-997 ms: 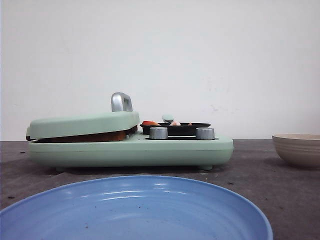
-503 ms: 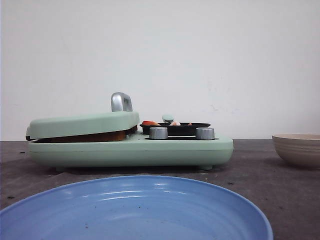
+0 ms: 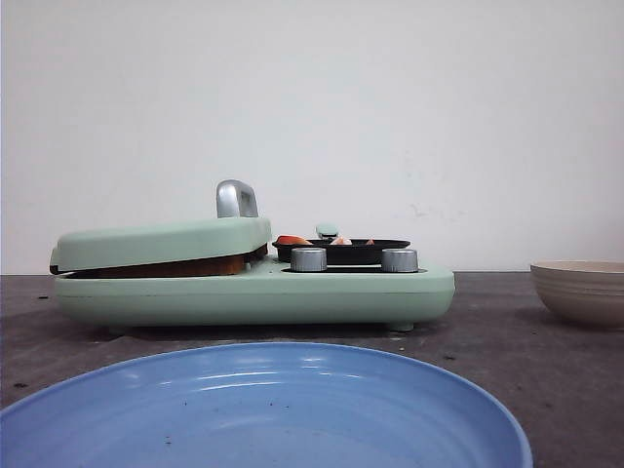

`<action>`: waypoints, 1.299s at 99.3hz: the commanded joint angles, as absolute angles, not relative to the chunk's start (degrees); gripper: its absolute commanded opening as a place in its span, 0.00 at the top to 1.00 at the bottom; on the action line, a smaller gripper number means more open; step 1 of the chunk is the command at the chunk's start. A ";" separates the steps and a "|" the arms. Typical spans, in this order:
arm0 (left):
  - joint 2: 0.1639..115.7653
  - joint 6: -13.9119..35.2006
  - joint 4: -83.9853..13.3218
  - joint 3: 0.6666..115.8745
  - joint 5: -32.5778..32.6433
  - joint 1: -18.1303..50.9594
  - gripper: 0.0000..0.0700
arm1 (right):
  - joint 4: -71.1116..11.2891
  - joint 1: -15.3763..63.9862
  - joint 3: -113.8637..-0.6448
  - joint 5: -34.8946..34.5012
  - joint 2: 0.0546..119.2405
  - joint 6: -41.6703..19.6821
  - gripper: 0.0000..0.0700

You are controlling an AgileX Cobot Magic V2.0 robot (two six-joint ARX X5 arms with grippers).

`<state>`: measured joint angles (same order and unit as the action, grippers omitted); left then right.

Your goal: Make breakfast with bread and shrimp

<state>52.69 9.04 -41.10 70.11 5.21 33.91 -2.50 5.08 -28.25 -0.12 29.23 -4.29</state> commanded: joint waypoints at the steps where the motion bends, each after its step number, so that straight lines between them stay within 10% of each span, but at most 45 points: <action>1: 51.75 2.98 -37.39 70.81 6.26 33.10 1.00 | -1.72 5.17 -28.84 0.03 29.41 -4.01 0.99; 17: 46.57 -2.81 -24.73 63.68 5.98 28.71 1.00 | -1.72 5.15 -28.84 0.03 29.39 -4.01 0.99; 41: 31.22 1.72 -9.43 41.32 1.93 17.50 1.00 | -1.69 5.17 -28.84 0.03 29.39 -4.01 0.99; 92: 6.72 7.55 -12.53 16.75 0.95 -2.46 1.00 | -1.69 5.17 -28.84 0.03 29.39 -4.01 0.99; 129: 2.70 9.41 -8.82 8.01 -3.11 -4.23 1.00 | -1.69 5.17 -28.84 0.03 29.39 -4.01 0.99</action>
